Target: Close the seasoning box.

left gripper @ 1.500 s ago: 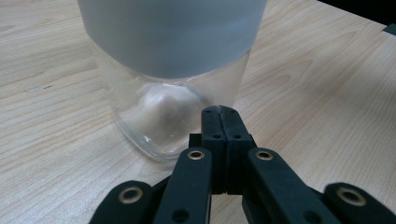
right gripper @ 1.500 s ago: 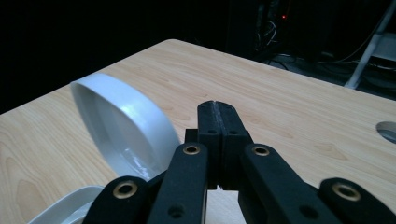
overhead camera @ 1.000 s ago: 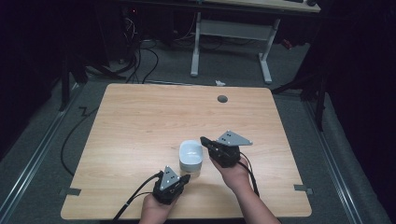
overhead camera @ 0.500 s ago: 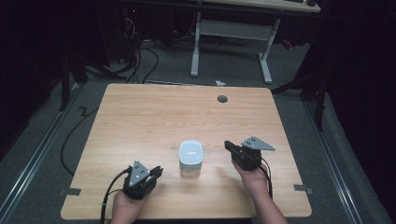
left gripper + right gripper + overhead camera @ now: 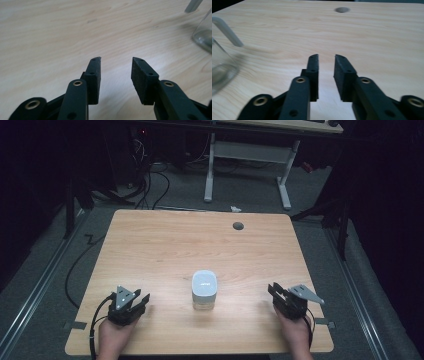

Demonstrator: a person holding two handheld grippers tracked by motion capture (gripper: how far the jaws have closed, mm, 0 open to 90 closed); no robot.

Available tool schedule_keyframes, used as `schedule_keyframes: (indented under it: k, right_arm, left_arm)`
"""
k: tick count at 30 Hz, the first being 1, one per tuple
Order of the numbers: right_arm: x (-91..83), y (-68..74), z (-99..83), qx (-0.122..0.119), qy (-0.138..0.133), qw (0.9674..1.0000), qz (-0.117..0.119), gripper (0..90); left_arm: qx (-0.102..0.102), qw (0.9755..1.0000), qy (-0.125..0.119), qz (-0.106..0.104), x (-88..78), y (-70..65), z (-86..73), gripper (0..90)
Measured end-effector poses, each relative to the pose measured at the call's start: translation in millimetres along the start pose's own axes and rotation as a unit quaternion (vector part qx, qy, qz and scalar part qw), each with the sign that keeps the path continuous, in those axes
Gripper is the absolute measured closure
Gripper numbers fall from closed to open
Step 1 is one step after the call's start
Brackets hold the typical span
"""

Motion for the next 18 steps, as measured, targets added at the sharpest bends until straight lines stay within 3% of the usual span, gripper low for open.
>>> schedule_keyframes:
  k: [1, 2, 5, 7, 11, 18]
  right_arm:
    - [0.0, 0.0, 0.0, 0.0, 0.0, 1.0, 0.0, 71.5]
    - [-5.4, -0.5, -2.5, -0.015, 0.009, 0.9998, -0.012, 69.4]
    - [-3.5, -2.2, -3.2, -0.019, 0.013, 0.9995, -0.02, 68.5]
    - [2.8, -2.3, -3.6, -0.01, 0.024, 0.9996, -0.015, 67.5]
    - [4.7, 0.7, -4.6, -0.016, 0.026, 0.9995, -0.01, 66.8]
    - [3.8, -2.5, -4.2, -0.018, 0.029, 0.9993, -0.013, 66.8]
  left_arm:
    - [0.0, 1.0, 0.002, 0.007, -2.7, 4.1, -0.4, 59.9]
    - [0.001, 0.9999, 0.0, 0.011, -5.9, 7.5, 0.1, 59.0]
    - [-0.008, 0.9997, -0.008, 0.02, -11.4, 13.8, 4.0, 58.4]
    - [-0.017, 0.9996, -0.016, 0.016, -14.2, 12.6, 7.6, 57.9]
    - [-0.005, 0.9997, -0.006, 0.022, -13.2, 12.2, 1.1, 57.4]
    - [-0.005, 0.9998, -0.004, 0.016, -10.1, 10.2, 1.5, 57.4]
Point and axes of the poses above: each handheld gripper's, and its own axes: x roughly forward along the jaws, z roughly out of its top, y roughly to its left, the point moved 4 cm from there along x, roughly forward along the jaws, and after that the axes turned 7 degrees about y, right-handed, at the moved point
